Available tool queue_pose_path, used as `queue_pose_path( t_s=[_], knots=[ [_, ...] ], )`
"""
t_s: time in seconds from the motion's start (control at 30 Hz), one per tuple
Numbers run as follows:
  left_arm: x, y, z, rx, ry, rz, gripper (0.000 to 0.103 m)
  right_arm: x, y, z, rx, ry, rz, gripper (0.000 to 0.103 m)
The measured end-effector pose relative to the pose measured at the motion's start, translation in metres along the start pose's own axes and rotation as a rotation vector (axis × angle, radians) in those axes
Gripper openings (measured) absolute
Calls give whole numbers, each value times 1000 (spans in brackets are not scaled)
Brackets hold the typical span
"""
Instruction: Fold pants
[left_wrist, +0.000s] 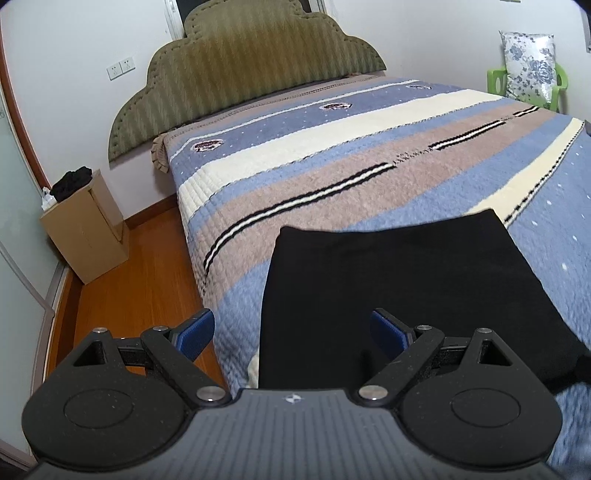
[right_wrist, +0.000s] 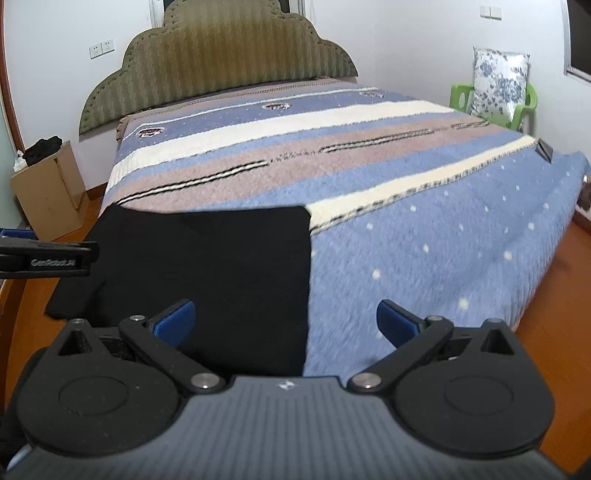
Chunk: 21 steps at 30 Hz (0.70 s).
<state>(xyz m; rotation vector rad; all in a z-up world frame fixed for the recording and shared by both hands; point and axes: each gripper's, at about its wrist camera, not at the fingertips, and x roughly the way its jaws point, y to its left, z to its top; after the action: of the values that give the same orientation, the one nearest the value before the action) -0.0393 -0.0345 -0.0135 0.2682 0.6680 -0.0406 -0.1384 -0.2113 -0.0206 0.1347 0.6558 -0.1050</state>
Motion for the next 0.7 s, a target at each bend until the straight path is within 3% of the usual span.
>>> queue_pose_path(
  t_s=[0.23,0.7],
  knots=[
    [-3,9,-17,1,34,17,92,-24,21,-25,-72,0,-3,103],
    [-15,15,-23,-20,29,14,92,-41,39,-28,-100,-24,29,103]
  ],
)
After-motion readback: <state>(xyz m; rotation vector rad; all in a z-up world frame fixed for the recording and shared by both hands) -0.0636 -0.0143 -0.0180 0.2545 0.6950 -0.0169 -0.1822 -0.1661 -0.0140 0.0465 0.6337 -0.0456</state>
